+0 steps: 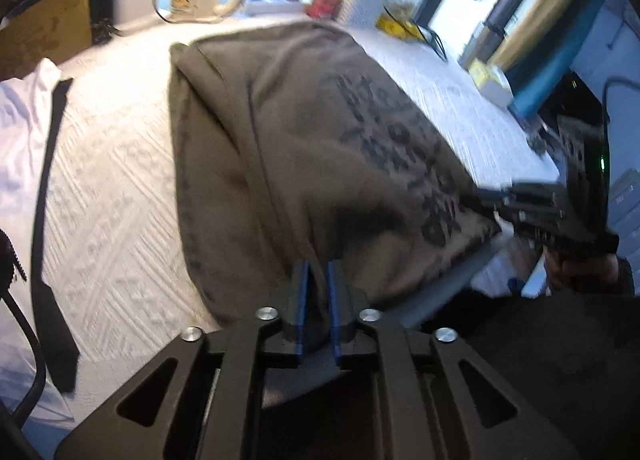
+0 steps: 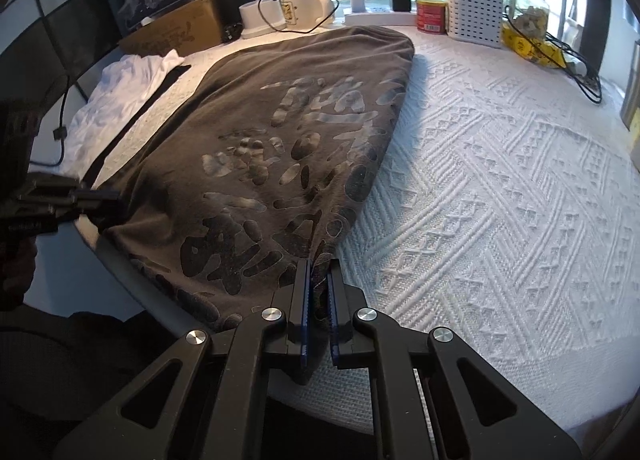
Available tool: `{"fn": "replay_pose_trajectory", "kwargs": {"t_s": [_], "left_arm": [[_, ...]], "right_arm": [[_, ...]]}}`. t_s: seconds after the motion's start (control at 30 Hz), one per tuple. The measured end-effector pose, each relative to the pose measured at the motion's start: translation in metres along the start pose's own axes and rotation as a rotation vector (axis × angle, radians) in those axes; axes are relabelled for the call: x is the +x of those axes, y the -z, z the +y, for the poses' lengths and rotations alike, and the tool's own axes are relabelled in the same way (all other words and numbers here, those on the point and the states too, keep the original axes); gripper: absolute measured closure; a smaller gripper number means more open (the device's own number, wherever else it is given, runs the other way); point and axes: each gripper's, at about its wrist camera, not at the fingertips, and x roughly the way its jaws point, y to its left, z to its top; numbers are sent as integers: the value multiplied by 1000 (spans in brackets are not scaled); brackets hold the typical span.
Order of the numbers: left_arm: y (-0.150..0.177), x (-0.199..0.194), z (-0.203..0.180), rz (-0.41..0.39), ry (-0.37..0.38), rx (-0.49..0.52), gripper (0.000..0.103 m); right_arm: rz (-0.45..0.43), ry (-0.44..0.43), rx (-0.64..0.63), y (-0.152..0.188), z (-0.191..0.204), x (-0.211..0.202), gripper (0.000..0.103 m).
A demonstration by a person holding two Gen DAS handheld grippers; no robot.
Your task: Fold small clothes
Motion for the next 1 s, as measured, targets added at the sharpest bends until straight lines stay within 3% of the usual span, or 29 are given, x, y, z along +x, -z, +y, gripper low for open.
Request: {"fn": "replay_pose_trajectory", "kwargs": {"t_s": [0.07,0.1,0.3,0.73,0.8,0.87,1.0], "left_arm": [[-7,-5,7,-48,-16,-32,66],[-10,-7,9,-67,-23,-43,65],[-35,-2,14,-109,-78,-57,64],[-71,15,29,-139,-164,-74,64],[-76,16,31,-140,-168,-80,60],[-80,17,34,-149,-172,-88,47],[-92,20,41,-157,-180,-105,45]], "right_arm": [[10,-21,16,-4,-4,0,94],[20,-32,20,-7,-7,1,94],[11,-27,38,-25,-20,2,80],[-27,-3,65,-69,-48,9,80],[-32,3,68,-75,-53,10,80],[-35,10,72,-81,-58,12,80],[-41,21,80,-91,-66,16,79]]}}
